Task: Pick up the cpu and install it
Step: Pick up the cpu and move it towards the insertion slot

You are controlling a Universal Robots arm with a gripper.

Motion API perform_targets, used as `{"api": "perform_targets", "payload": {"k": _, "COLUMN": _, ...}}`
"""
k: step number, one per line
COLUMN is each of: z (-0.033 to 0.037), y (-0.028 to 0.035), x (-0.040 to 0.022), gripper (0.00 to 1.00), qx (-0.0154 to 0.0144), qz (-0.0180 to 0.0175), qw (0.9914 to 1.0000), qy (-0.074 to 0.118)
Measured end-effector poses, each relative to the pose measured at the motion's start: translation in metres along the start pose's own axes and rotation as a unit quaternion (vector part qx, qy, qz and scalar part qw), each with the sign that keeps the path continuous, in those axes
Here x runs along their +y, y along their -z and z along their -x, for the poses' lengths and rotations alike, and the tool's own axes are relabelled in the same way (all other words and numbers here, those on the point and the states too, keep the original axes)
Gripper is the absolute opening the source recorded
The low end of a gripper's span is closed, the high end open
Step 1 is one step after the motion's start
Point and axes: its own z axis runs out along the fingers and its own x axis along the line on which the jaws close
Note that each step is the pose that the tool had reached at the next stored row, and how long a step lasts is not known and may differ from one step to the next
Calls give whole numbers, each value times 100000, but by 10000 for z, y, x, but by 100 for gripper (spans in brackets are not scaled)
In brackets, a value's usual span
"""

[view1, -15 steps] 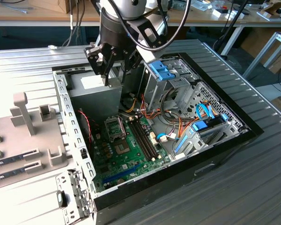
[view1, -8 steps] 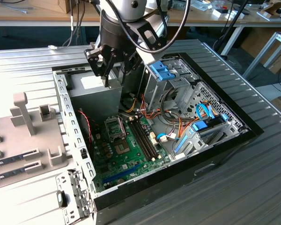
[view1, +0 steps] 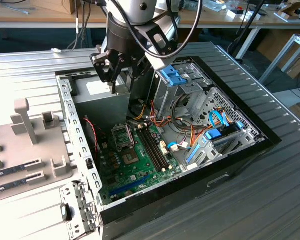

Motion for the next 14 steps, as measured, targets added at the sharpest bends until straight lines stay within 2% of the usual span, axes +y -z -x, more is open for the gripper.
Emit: {"api": "perform_targets", "payload": {"k": 14, "z": 1, "y": -46, "x": -4, "gripper": 47, "qx": 5, "qz": -5, "qw": 100000, "qy": 1}}
